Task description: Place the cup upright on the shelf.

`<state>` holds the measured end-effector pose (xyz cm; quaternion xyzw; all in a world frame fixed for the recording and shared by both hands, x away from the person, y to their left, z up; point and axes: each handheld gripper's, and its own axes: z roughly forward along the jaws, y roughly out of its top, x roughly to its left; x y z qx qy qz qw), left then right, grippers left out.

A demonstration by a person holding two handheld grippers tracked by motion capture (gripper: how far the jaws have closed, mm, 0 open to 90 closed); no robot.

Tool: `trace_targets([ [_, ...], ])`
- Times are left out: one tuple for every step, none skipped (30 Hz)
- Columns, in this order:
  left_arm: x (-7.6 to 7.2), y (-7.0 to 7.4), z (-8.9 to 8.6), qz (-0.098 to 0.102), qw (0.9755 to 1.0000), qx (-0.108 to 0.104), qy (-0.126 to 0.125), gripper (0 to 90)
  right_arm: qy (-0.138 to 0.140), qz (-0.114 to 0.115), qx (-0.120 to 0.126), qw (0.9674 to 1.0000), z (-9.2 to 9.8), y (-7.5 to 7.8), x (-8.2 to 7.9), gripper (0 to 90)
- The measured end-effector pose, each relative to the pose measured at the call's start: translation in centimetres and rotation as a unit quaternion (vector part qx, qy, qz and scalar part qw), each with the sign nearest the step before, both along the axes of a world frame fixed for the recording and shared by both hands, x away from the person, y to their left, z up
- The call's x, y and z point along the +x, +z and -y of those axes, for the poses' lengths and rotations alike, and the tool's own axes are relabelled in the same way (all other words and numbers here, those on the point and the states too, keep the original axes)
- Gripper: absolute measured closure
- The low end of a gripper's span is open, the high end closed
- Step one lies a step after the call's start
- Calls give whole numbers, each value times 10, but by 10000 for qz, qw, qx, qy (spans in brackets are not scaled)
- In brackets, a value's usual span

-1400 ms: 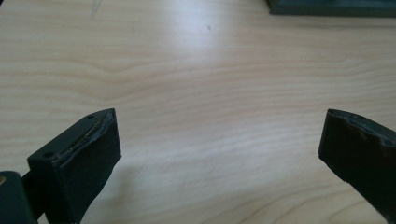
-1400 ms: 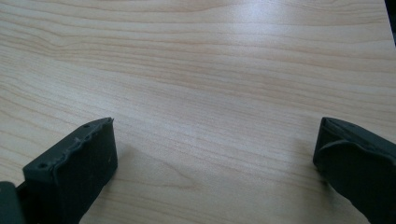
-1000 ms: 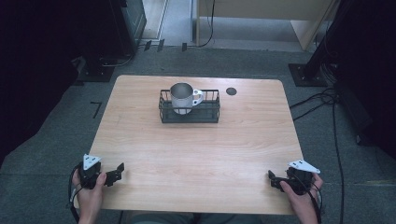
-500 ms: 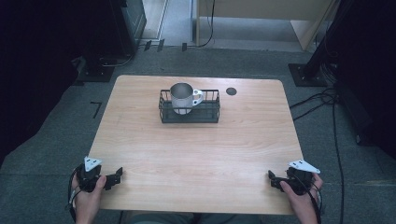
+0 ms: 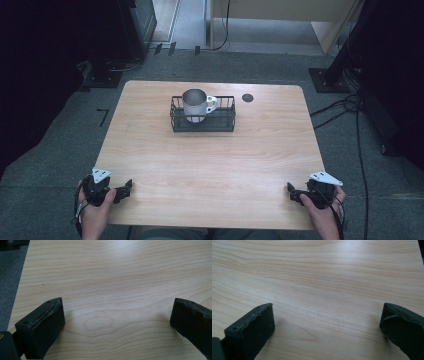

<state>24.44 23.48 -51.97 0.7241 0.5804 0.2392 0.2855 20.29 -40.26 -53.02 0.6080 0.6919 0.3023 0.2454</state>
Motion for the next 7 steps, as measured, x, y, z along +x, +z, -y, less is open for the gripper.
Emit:
trace_targets([
  [0, 0, 0, 0, 10000, -1, -2, 0, 3, 0, 3, 10000, 0, 0, 0, 0],
  [0, 0, 0, 0, 10000, 1, -2, 0, 9, -2, -5, 10000, 0, 0, 0, 0],
  [0, 0, 0, 1, 10000, -1, 0, 0, 8, -2, -6, 10000, 0, 0, 0, 0],
  [0, 0, 0, -1, 10000, 0, -1, 0, 8, -2, -4, 10000, 0, 0, 0, 0],
  [0, 0, 0, -1, 10000, 0, 1, 0, -2, -2, -6, 10000, 0, 0, 0, 0],
  [0, 0, 0, 0, 10000, 1, 28, 0, -46, -1, 3, 10000, 1, 0, 0, 0],
  [0, 0, 1, 0, 10000, 1, 50, 0, -82, -8, 15, 10000, 1, 0, 0, 0],
])
